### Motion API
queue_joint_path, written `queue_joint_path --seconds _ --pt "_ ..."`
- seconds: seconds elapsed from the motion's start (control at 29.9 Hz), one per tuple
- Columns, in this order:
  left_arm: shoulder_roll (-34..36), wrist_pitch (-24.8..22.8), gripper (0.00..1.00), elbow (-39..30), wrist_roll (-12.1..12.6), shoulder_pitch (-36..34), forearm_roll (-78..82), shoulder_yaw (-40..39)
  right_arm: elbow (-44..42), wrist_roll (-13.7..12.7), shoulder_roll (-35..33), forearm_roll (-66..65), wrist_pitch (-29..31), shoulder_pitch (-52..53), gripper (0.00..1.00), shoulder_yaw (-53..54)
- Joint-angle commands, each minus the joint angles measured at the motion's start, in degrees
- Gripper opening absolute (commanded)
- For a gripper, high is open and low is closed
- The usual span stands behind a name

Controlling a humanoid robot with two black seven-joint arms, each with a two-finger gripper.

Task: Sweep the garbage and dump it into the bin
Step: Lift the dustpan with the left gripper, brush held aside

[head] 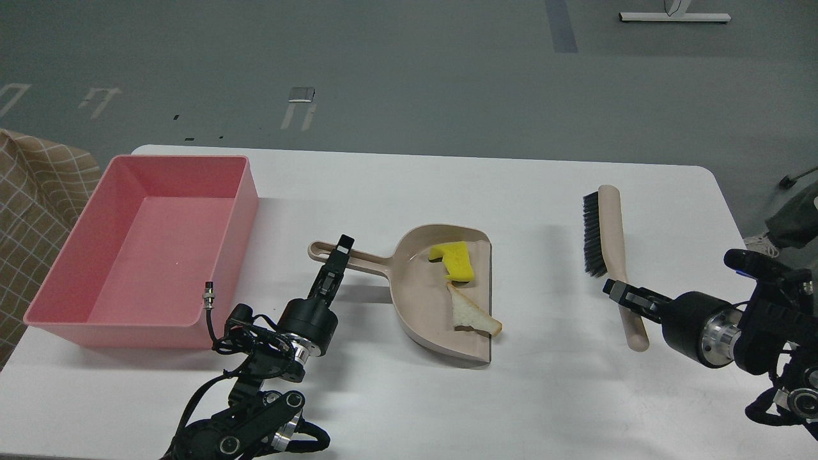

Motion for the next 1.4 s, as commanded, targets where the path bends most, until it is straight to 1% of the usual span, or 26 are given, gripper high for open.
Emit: queue_joint_path --seconds 0.0,0.07,0.27,0.33,0.5,0.64,0.7,0.87,1.1,1.2,1.34,1.37 --pt "-0.2 0.0 0.12 -0.1 0.3 -0.2 -0.4 0.0 0.0 0.5 -0.7 0.2 0.0 -0.6 0.23 1.0" --pt "-0.2 0.0 0.12 -0.5 0.5 -0.2 -0.5 -0.1 0.0 0.5 -1.0 1.0 0.0 -0.6 0.23 1.9" --pt "0.2 0.0 0.12 -2.6 2.0 -1.5 -4.4 0.0 0.0 0.5 -1.2 1.3 0.0 -0.6 0.22 2.3" --pt "0.3 0.0 0.12 -2.9 2.0 -1.9 -5.2 0.0 0.0 0.5 -1.2 1.4 0.0 -0.6 0.22 2.5" --pt "0.2 0.0 0.05 -3.0 2.8 -2.0 -6.1 -0.1 0.0 0.5 -1.3 1.4 0.0 -0.6 0.22 2.6" --pt "0.2 0.0 0.04 -3.4 3.0 -2.3 -6.9 -0.1 0.0 0.5 -1.3 1.4 0.0 -0.6 0.22 2.6" --pt "0.5 0.0 0.04 -4.3 3.4 -2.9 -7.0 -0.1 0.0 0.5 -1.2 1.4 0.0 -0.6 0.22 2.6" --pt "2.2 0.0 0.04 -7.0 6.1 -3.8 -9.2 0.0 0.0 0.4 -1.0 1.4 0.0 -0.6 0.22 2.6" --pt "2.3 0.0 0.04 -8.2 6.3 -4.6 -9.4 0.2 0.0 0.4 -1.0 1.4 0.0 -0.6 0.22 2.6" --pt "2.2 0.0 0.04 -8.2 7.3 -6.2 -9.4 0.8 0.0 0.4 -0.7 1.4 0.0 -0.7 0.22 2.6" --pt "2.2 0.0 0.04 -9.2 7.6 -7.0 -9.4 0.8 0.0 0.4 -0.6 1.4 0.0 -0.7 0.22 2.5" --pt "2.1 0.0 0.04 -9.3 8.0 -7.3 -9.3 0.8 0.0 0.3 -0.6 1.4 0.0 -0.7 0.22 2.5"
